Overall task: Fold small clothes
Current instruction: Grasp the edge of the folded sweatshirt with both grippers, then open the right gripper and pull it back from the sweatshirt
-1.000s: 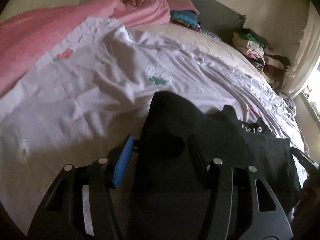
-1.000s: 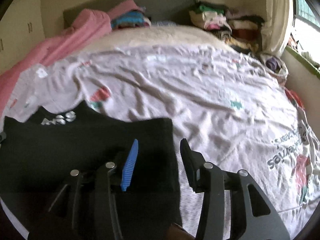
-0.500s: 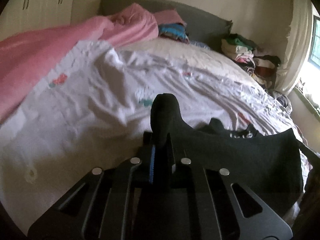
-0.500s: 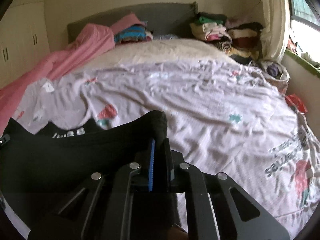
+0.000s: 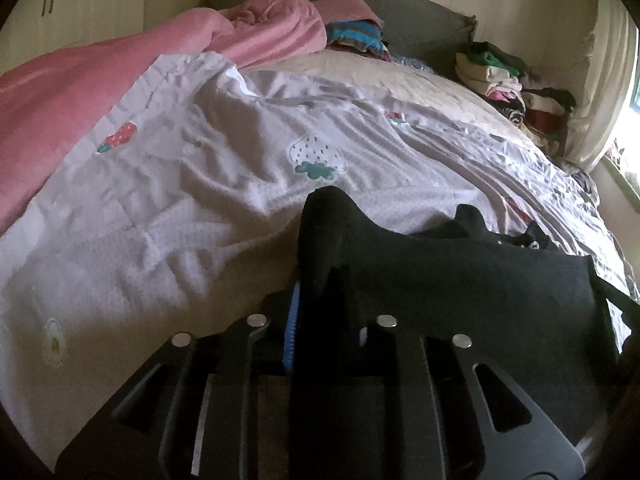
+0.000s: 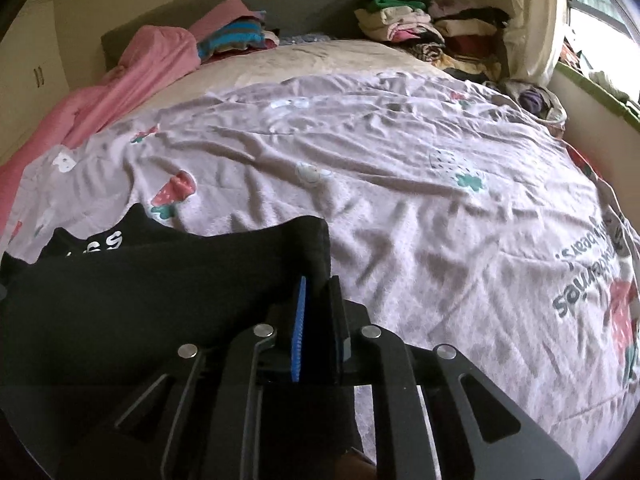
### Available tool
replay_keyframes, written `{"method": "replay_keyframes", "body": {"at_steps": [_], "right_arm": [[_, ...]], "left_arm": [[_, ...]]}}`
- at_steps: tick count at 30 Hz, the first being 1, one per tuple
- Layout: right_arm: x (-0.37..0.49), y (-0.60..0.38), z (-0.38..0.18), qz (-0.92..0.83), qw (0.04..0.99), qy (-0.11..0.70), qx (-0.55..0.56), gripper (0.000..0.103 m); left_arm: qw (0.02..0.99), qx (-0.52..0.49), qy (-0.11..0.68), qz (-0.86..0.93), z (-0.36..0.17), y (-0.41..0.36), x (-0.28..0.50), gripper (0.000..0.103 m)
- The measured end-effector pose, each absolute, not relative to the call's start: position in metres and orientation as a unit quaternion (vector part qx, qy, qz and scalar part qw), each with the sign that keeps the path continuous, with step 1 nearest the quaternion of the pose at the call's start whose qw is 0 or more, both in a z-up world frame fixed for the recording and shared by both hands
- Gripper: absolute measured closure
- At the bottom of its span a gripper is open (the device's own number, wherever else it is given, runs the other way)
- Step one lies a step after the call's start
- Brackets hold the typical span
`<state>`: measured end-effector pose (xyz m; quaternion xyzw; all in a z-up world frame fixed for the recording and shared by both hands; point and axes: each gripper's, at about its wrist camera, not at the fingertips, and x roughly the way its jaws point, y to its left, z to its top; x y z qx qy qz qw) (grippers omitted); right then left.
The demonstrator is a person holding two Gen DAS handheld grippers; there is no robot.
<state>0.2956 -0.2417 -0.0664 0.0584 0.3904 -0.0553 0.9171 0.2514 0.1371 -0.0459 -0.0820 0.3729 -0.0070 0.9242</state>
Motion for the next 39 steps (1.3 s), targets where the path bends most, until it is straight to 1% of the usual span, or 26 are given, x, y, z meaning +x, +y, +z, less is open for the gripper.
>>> {"method": "replay_keyframes", "body": {"at_steps": [3,4,6,8,9,10,14,16,17,19,23,28,31,33,37,38,39], "right_arm": [[0.291,-0.241,-0.065,-0.065,0.917,0.391,0.054,0.087],[0.289,-0.24,-0.065,-0.068,0.916,0.392,0.052,0.082],[0.285,-0.242,-0.066,-0.075,0.915,0.393,0.054,0.074],[0.281,-0.246,-0.066,-0.074,0.914,0.393,0.066,0.072],[0.278,-0.248,-0.066,-0.073,0.913,0.394,0.075,0.067],[0.276,-0.249,-0.066,-0.074,0.913,0.394,0.079,0.06],[0.264,-0.254,-0.066,-0.078,0.911,0.395,0.093,0.052],[0.258,-0.254,-0.065,-0.08,0.912,0.392,0.094,0.048],[0.256,-0.253,-0.065,-0.08,0.912,0.391,0.094,0.046],[0.25,-0.252,-0.063,-0.084,0.913,0.388,0.093,0.032],[0.237,-0.245,-0.06,-0.072,0.915,0.386,0.096,0.027],[0.223,-0.229,-0.053,-0.05,0.919,0.381,0.088,0.014],[0.212,-0.213,-0.046,-0.025,0.923,0.375,0.079,0.011],[0.207,-0.201,-0.042,-0.009,0.925,0.374,0.071,0.008],[0.198,-0.176,-0.037,0.022,0.927,0.371,0.049,0.005],[0.196,-0.168,-0.035,0.031,0.928,0.369,0.041,0.005],[0.194,-0.161,-0.034,0.038,0.929,0.367,0.034,0.004]], "left_arm": [[0.924,-0.08,0.375,-0.007,-0.045,0.137,0.247,0.084],[0.923,-0.079,0.375,-0.009,-0.044,0.136,0.246,0.081],[0.923,-0.075,0.377,-0.012,-0.044,0.134,0.242,0.08],[0.922,-0.071,0.38,-0.014,-0.044,0.132,0.24,0.08],[0.922,-0.07,0.381,-0.014,-0.044,0.132,0.239,0.078],[0.921,-0.069,0.383,-0.013,-0.043,0.131,0.238,0.076],[0.92,-0.066,0.386,-0.009,-0.043,0.13,0.232,0.073],[0.919,-0.068,0.389,-0.008,-0.043,0.13,0.229,0.068],[0.918,-0.069,0.389,-0.009,-0.043,0.13,0.227,0.067],[0.918,-0.072,0.391,-0.008,-0.042,0.131,0.224,0.064],[0.917,-0.083,0.391,-0.004,-0.038,0.133,0.212,0.057],[0.922,-0.092,0.376,-0.002,-0.028,0.135,0.199,0.04],[0.924,-0.102,0.369,-0.001,-0.025,0.138,0.194,0.032],[0.924,-0.111,0.367,-0.002,-0.024,0.142,0.191,0.029],[0.926,-0.113,0.361,0.008,-0.022,0.146,0.187,0.017],[0.926,-0.113,0.36,0.01,-0.021,0.147,0.187,0.015],[0.927,-0.113,0.358,0.012,-0.02,0.148,0.186,0.011]]}}
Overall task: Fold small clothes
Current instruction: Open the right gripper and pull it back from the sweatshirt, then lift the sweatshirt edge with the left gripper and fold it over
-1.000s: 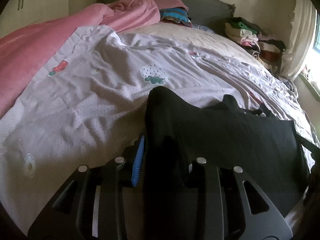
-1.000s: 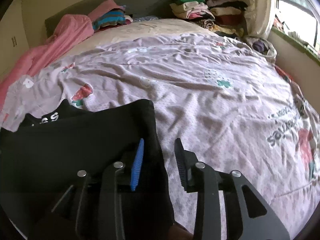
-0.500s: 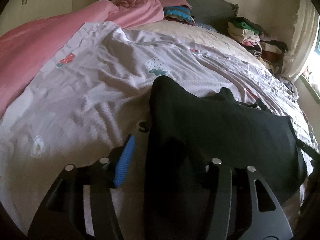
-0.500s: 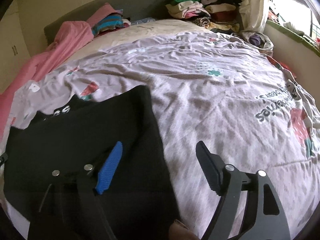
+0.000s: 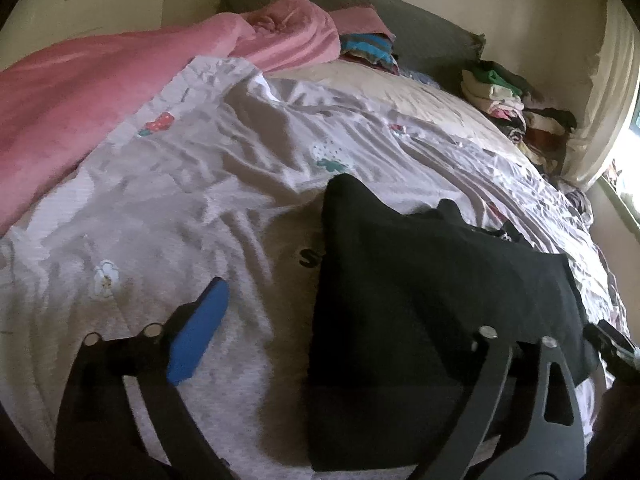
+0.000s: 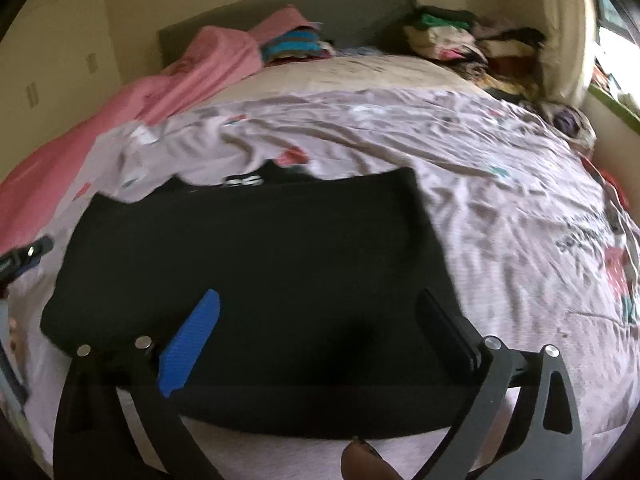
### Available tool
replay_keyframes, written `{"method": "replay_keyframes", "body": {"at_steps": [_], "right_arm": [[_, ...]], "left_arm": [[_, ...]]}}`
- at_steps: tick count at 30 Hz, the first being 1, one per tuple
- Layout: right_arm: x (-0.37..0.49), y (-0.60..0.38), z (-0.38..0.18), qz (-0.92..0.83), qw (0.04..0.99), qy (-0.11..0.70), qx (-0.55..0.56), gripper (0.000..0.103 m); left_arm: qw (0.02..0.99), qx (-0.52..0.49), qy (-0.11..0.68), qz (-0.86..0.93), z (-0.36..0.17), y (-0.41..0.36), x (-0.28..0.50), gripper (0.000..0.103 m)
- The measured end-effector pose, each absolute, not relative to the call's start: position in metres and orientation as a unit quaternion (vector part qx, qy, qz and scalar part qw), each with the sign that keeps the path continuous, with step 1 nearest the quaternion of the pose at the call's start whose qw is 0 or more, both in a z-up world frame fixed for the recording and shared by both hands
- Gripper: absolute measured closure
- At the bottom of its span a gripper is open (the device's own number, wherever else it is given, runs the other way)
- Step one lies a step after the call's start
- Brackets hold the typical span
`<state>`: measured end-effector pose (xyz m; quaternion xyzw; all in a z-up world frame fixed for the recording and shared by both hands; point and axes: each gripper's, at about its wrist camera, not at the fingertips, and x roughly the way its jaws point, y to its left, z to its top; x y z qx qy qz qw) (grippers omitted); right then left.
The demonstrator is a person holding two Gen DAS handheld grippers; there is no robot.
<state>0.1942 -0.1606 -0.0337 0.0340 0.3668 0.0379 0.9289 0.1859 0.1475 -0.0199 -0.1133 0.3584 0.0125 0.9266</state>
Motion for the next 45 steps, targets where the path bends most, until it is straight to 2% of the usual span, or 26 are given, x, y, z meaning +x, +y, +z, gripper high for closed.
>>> {"method": "replay_keyframes", "body": {"at_steps": [25,45], "right_arm": [[0.17,0.005,-0.033,0.214,0.906,0.337,-0.138,0.004],[0.153,0.087,-0.072,0.254,0.864,0.322,-0.291,0.004]], "left_arm": [[0.912,-0.127,0.386,0.053,-0.03,0.174,0.192,0.01],[0.909,-0.128,0.396,0.026,-0.038,0.179,0.21,0.01]]}}
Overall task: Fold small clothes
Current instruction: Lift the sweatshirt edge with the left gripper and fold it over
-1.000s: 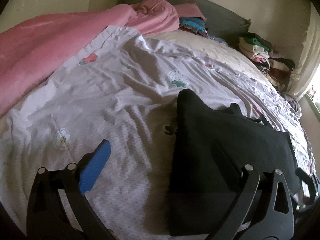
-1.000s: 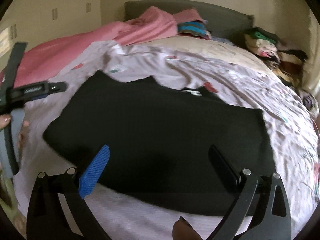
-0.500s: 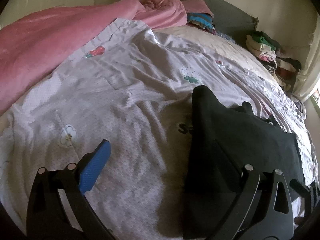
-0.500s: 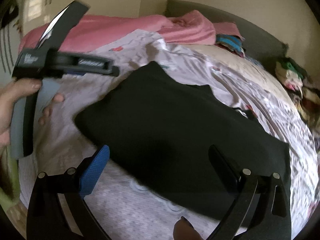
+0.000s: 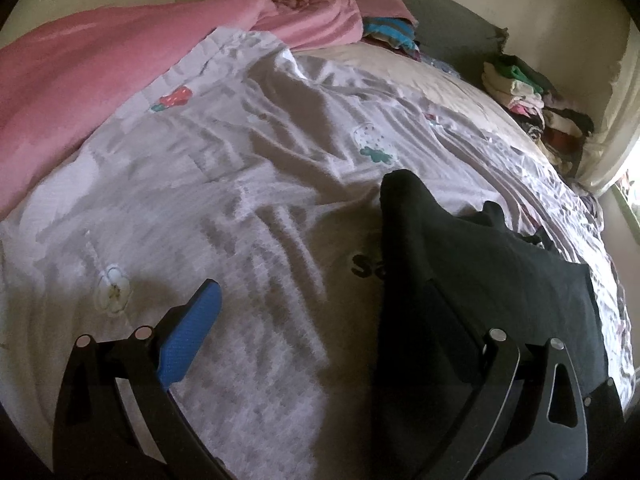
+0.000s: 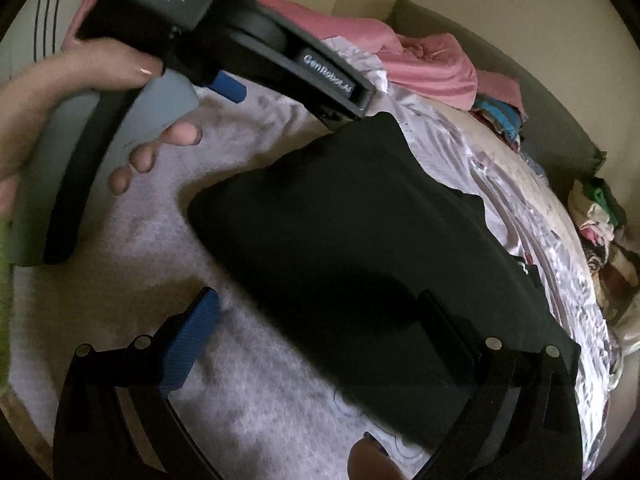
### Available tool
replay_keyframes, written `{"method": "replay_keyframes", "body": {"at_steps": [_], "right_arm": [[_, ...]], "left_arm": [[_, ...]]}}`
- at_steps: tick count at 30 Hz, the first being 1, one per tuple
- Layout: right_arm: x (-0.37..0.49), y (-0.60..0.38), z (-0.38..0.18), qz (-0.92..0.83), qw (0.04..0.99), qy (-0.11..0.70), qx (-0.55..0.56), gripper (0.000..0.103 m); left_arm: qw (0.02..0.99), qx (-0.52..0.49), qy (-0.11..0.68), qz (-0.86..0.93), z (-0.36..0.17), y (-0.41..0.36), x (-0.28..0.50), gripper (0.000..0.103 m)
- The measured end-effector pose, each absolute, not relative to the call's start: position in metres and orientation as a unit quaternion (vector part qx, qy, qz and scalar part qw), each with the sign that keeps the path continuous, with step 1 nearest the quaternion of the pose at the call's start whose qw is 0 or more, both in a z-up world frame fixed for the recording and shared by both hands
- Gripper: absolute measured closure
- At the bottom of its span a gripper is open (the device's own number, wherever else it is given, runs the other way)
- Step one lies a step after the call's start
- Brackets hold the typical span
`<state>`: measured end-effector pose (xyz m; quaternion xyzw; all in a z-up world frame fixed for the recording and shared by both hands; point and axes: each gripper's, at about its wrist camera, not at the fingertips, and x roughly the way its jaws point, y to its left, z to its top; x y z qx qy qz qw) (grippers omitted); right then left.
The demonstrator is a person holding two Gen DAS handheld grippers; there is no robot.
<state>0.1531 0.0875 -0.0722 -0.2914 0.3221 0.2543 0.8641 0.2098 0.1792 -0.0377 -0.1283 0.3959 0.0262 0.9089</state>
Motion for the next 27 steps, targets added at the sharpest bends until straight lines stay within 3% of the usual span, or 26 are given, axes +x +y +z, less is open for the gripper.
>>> {"method": "replay_keyframes", "body": {"at_steps": [18,23,25,27], "right_arm": [[0.181,0.1,-0.084,0.193,0.882,0.294,-0.313,0.007],[0.167,0.095,-0.07,0.193,0.897,0.258,-0.303,0.048],[0.159,0.091,-0.064,0.197,0.902,0.243,-0.299,0.072],[0.155,0.089,-0.06,0.198,0.904,0.235,-0.299,0.079]], "left_arm": [[0.905,-0.126,0.405,0.016,-0.042,0.175,0.219,0.01],[0.896,-0.162,0.414,-0.003,-0.048,0.179,0.223,0.01],[0.891,-0.182,0.416,-0.021,-0.047,0.18,0.223,0.01],[0.888,-0.202,0.411,-0.04,-0.044,0.181,0.222,0.01]]}}
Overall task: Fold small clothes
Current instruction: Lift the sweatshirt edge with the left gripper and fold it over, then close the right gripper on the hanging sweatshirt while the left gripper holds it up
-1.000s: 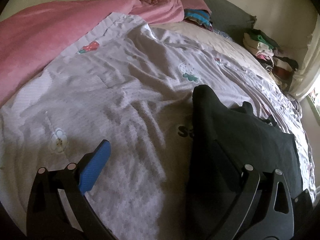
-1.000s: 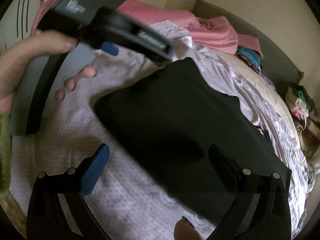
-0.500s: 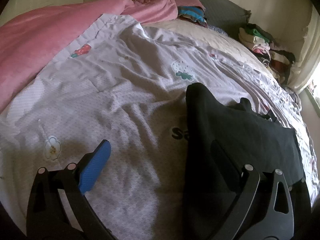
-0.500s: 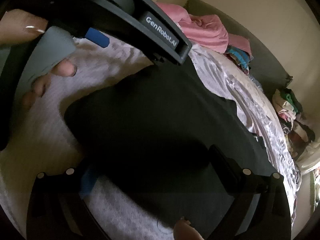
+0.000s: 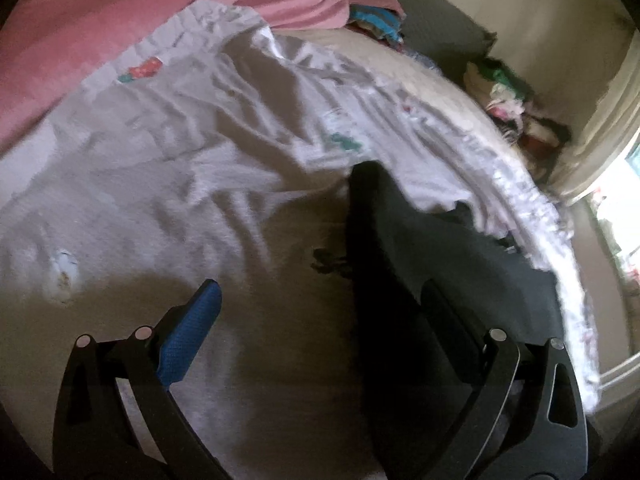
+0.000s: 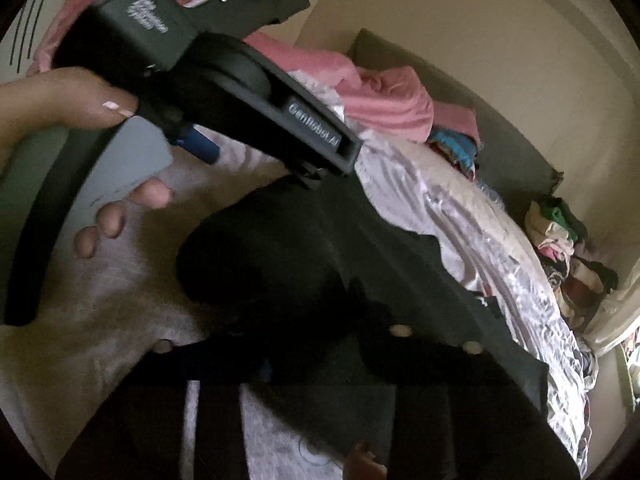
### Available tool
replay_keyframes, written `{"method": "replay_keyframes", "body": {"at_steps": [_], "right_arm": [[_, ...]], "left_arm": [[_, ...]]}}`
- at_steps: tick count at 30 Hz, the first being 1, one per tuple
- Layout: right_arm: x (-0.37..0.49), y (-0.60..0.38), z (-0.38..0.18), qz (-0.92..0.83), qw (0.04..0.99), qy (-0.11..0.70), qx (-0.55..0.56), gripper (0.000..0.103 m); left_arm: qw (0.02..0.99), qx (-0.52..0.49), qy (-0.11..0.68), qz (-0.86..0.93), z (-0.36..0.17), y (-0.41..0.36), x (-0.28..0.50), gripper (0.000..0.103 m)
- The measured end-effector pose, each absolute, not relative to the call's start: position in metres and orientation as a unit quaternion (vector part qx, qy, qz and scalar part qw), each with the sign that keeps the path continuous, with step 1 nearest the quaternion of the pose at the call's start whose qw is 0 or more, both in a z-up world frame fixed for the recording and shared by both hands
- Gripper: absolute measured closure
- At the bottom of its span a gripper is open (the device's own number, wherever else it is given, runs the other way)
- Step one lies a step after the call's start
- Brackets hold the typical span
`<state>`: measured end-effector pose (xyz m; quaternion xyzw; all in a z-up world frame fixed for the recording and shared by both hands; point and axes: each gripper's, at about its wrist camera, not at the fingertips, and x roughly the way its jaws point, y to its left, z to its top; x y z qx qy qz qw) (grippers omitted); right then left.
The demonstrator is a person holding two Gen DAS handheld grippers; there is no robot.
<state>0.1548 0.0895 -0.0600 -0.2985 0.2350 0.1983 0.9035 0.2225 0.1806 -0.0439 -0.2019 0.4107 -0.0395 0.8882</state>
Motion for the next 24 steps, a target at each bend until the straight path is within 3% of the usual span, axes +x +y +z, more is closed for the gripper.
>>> {"method": "replay_keyframes", "body": {"at_steps": [6,10,15,17,19,22,24], "right_arm": [[0.146,0.076,-0.049,0.201,0.912,0.218,-0.282,0.084],[0.14,0.065,-0.04,0.202,0.919,0.208,-0.265,0.093],[0.135,0.048,-0.033,0.202,0.928,0.211,-0.232,0.095],[0.134,0.041,-0.029,0.2,0.931,0.209,-0.221,0.096],[0.134,0.035,-0.028,0.2,0.933,0.209,-0.214,0.096],[0.13,0.027,-0.026,0.194,0.937,0.204,-0.207,0.096],[0.127,0.018,-0.023,0.188,0.941,0.197,-0.198,0.096]], "left_arm": [[0.874,-0.246,0.412,-0.072,-0.043,0.172,0.23,0.01],[0.86,-0.275,0.42,-0.089,-0.047,0.163,0.238,0.01],[0.862,-0.268,0.419,-0.102,-0.042,0.145,0.239,0.013],[0.858,-0.269,0.422,-0.112,-0.042,0.139,0.241,0.034],[0.857,-0.277,0.419,-0.12,-0.039,0.133,0.241,0.064],[0.865,-0.263,0.408,-0.125,-0.025,0.118,0.239,0.085],[0.873,-0.247,0.4,-0.126,-0.015,0.108,0.237,0.089]]}}
